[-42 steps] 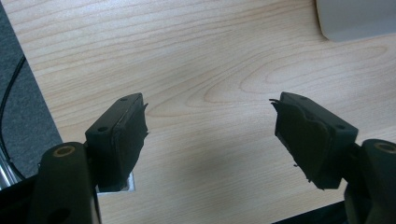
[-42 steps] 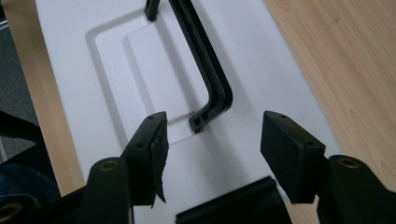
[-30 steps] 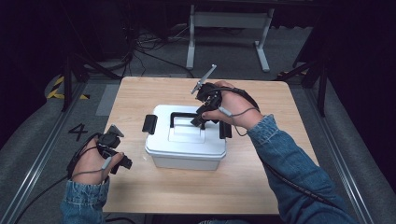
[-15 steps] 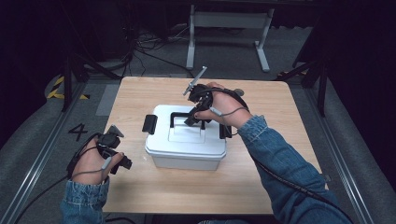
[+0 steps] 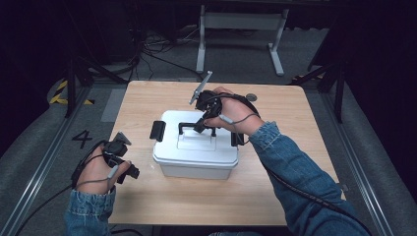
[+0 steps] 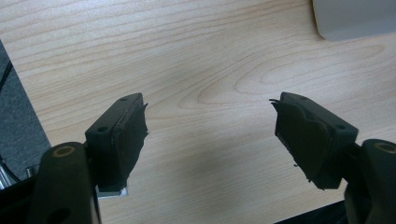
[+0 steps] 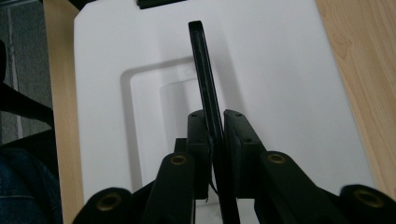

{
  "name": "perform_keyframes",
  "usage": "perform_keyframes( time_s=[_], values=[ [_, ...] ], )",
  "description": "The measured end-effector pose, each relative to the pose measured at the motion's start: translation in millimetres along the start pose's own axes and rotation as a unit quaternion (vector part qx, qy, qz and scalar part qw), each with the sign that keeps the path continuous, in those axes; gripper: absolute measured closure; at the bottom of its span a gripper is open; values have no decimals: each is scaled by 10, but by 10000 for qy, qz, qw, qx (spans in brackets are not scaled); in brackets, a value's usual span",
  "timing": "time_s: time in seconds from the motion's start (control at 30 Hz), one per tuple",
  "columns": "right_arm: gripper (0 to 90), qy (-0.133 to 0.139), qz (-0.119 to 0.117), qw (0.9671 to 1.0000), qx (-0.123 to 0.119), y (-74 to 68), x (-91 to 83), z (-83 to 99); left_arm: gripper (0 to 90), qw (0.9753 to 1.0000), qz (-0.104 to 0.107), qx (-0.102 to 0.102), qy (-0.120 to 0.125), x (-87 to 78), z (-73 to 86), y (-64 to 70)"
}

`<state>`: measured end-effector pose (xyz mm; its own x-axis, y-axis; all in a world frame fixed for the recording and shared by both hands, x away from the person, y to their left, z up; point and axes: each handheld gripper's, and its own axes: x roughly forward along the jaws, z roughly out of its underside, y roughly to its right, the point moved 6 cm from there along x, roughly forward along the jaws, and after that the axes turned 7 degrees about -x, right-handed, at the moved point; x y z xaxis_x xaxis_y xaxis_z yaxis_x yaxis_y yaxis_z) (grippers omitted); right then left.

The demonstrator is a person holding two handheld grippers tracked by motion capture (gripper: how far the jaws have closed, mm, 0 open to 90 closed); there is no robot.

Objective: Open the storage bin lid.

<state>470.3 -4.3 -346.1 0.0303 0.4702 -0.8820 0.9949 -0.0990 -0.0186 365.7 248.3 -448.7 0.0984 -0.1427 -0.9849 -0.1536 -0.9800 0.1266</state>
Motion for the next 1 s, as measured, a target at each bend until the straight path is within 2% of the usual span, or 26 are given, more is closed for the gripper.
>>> perform_keyframes(
  time_s=[0.37,0.6,0.83,1.0],
  values=[
    [828,-76,21,9997,-225,-7,-3,-7,257,10000,11,-15,-21,7,13,-12],
    [833,-66,-50,9995,-297,1,-5,-8,257,10000,25,-12,-21,10,25,-8],
    [844,20,-31,9985,-553,-26,-31,-56,257,10000,8,-10,-7,2,25,-18],
    [846,152,21,9982,-582,-36,-99,-103,257,10000,15,-2,-12,13,20,-17]
  ],
)
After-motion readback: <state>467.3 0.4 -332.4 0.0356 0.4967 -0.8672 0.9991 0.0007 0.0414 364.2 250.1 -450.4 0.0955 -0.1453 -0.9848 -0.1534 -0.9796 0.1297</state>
